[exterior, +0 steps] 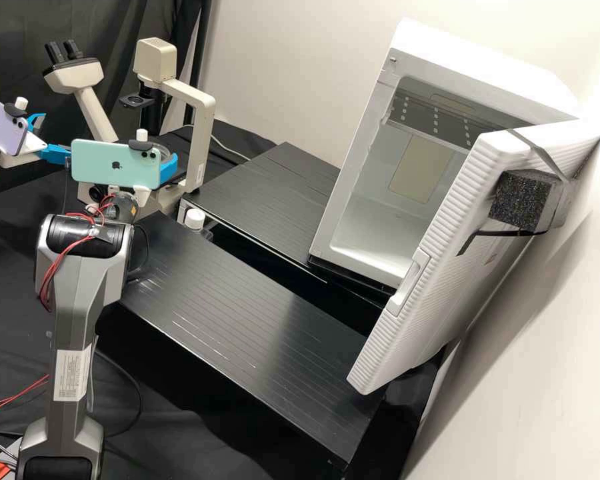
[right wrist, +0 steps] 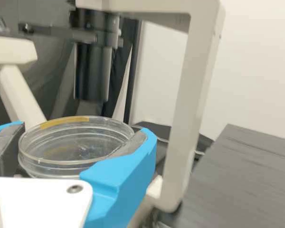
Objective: Take out the petri dish and place it under the microscope.
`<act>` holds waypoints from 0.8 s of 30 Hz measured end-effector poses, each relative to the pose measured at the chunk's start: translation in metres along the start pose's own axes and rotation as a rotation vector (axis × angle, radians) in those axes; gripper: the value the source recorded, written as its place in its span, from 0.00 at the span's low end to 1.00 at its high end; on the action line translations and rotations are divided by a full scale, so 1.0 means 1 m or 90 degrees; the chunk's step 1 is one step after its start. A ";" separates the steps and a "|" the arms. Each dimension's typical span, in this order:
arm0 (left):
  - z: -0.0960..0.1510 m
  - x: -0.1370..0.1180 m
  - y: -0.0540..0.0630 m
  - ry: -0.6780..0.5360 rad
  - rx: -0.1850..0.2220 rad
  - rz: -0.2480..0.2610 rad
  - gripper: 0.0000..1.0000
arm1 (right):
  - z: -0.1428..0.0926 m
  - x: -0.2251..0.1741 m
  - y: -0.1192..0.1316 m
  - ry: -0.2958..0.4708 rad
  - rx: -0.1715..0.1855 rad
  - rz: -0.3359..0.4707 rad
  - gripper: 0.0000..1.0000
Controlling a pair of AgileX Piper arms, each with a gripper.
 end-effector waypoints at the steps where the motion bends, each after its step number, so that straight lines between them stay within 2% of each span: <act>1: 0.000 0.000 0.000 0.000 0.000 0.000 1.00 | -0.001 0.005 -0.001 0.002 -0.005 0.001 0.00; 9: 0.000 0.000 0.000 0.000 0.000 0.000 1.00 | -0.001 0.030 -0.009 0.000 -0.030 -0.009 0.00; 15: 0.000 0.000 0.000 0.000 0.000 0.000 1.00 | 0.004 0.053 -0.023 -0.014 -0.054 -0.041 0.00; 24: 0.000 0.000 0.000 0.000 0.000 0.000 1.00 | 0.018 0.080 -0.028 -0.030 -0.056 -0.054 0.00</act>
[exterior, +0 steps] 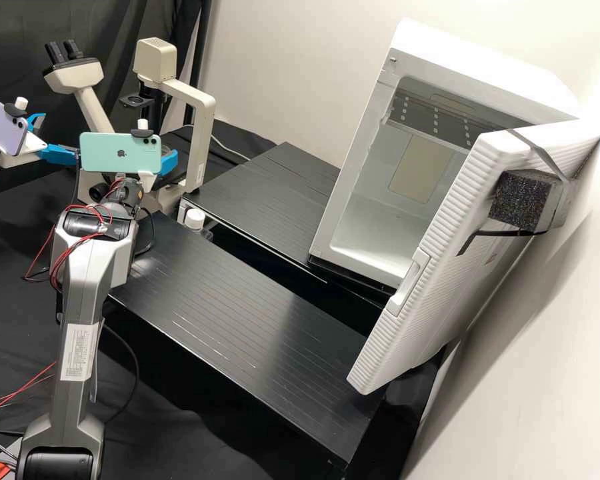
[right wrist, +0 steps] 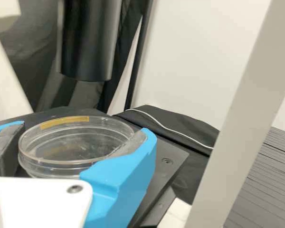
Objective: Take out the petri dish and place it under the microscope.
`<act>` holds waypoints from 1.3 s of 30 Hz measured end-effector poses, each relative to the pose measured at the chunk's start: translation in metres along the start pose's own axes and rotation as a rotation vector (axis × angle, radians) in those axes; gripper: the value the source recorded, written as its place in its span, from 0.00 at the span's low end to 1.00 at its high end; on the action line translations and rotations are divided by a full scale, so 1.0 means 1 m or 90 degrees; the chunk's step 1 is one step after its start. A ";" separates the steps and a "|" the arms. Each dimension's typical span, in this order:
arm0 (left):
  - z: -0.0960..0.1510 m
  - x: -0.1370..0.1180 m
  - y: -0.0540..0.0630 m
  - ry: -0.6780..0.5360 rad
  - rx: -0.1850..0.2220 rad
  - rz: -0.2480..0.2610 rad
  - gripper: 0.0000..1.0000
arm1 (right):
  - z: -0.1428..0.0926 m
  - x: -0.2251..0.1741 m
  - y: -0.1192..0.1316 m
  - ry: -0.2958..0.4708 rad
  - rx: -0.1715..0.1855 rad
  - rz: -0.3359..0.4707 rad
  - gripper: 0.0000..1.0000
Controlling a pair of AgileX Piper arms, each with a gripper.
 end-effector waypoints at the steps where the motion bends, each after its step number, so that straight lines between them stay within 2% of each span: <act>1: 0.000 0.000 0.000 0.000 0.000 0.000 1.00 | 0.002 0.003 -0.001 -0.001 0.000 0.002 0.00; 6: 0.000 0.000 0.000 0.000 0.000 0.000 1.00 | 0.006 0.012 -0.003 -0.001 0.016 0.008 0.00; 12: 0.000 0.000 0.000 0.000 0.000 0.000 1.00 | 0.010 0.020 -0.008 -0.003 0.055 0.005 0.00; 16: 0.000 0.000 0.000 0.000 0.000 0.000 1.00 | 0.013 0.024 -0.015 -0.010 0.063 -0.008 0.00; 24: 0.000 0.000 0.000 0.000 0.000 0.000 1.00 | 0.013 0.029 -0.015 -0.007 0.064 -0.005 0.00; 25: 0.000 0.000 0.000 0.000 0.000 0.000 1.00 | 0.013 0.029 -0.016 -0.007 0.064 -0.006 1.00; 39: 0.000 0.000 0.000 0.000 0.000 0.000 1.00 | 0.016 0.030 -0.016 -0.014 0.068 -0.008 1.00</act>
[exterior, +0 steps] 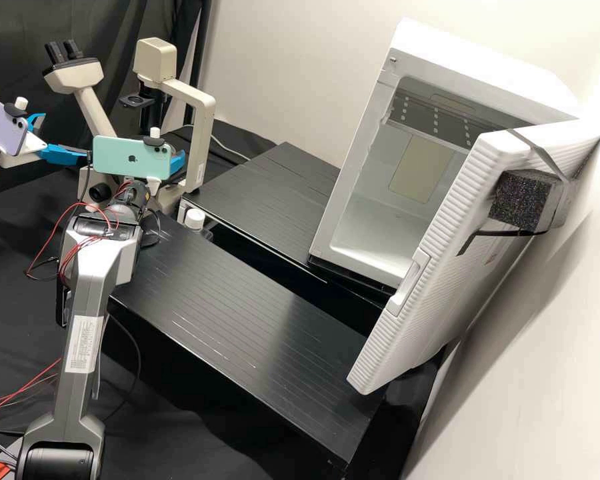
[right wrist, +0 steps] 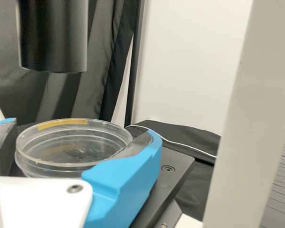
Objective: Take out the petri dish and place it under the microscope.
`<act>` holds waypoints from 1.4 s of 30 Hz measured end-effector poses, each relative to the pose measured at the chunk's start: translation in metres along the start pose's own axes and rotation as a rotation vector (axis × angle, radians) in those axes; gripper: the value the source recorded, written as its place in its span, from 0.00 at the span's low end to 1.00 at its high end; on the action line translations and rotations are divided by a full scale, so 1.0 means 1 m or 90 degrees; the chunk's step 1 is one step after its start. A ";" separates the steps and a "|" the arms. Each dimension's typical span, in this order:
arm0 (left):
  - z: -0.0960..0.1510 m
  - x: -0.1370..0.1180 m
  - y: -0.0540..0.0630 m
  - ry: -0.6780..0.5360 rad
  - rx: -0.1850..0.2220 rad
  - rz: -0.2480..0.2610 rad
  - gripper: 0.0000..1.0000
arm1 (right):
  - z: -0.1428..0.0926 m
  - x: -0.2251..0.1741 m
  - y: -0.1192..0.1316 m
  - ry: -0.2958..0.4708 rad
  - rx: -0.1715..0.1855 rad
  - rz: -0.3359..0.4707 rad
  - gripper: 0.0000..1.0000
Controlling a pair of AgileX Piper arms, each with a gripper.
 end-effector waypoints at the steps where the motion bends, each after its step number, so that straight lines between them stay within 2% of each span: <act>1: 0.000 0.000 0.000 0.000 0.000 0.000 1.00 | 0.001 0.000 0.001 -0.001 0.000 0.001 1.00; 8: 0.000 0.000 0.000 0.000 0.000 0.000 1.00 | 0.006 -0.008 0.000 -0.003 -0.005 0.013 1.00; 14: 0.000 0.000 0.000 0.000 0.000 0.000 1.00 | 0.004 -0.035 0.008 -0.009 -0.008 0.014 1.00; 24: 0.000 0.000 0.000 0.000 0.000 0.000 1.00 | 0.000 -0.102 0.026 0.009 -0.043 0.044 1.00; 29: 0.000 0.000 0.000 0.000 0.000 0.000 1.00 | -0.007 -0.137 0.036 0.036 -0.055 0.095 1.00; 35: 0.000 0.000 0.000 0.000 0.000 0.000 1.00 | -0.018 -0.181 0.035 0.078 -0.086 0.149 1.00; 38: 0.000 0.000 0.000 0.000 0.000 0.000 1.00 | -0.018 -0.206 0.035 0.092 -0.089 0.162 1.00; 42: 0.000 0.000 0.000 0.000 0.000 0.000 1.00 | -0.015 -0.235 0.037 0.089 -0.090 0.154 1.00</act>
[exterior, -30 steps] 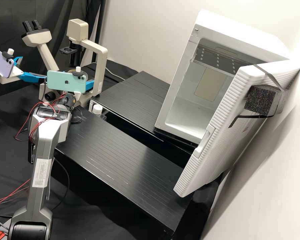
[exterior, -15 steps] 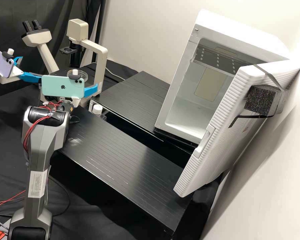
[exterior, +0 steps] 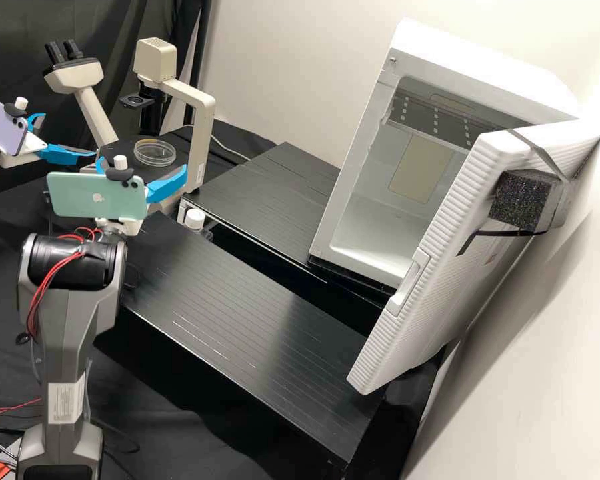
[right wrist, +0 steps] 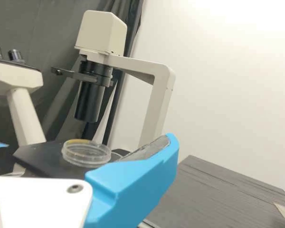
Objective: Take out the petri dish and place it under the microscope.
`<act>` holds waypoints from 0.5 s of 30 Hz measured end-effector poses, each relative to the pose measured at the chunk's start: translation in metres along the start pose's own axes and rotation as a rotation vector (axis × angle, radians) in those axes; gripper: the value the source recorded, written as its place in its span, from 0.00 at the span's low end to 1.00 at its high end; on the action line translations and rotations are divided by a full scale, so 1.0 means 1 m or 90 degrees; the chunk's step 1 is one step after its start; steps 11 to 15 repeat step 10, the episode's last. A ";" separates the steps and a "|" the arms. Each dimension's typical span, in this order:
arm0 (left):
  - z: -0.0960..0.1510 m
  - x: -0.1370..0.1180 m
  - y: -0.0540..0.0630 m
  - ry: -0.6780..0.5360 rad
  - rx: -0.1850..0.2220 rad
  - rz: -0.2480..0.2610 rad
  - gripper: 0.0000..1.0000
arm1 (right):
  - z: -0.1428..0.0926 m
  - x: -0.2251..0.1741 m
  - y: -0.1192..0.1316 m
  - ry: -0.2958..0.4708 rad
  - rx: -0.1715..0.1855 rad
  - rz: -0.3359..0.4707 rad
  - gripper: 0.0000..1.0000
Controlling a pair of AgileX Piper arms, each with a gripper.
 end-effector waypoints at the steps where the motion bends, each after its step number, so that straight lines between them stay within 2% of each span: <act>1: 0.000 0.000 0.000 0.000 0.000 0.000 1.00 | 0.000 -0.007 0.003 -0.003 0.001 -0.001 1.00; 4: 0.000 0.000 0.000 0.000 0.000 0.000 1.00 | 0.001 -0.027 0.010 -0.009 0.004 0.000 1.00; 10: 0.000 0.000 0.000 0.000 0.000 0.000 1.00 | 0.006 -0.066 0.022 -0.010 0.042 -0.002 1.00; 15: 0.000 0.000 0.000 0.000 0.000 0.000 1.00 | 0.006 -0.066 0.022 -0.010 0.042 -0.002 1.00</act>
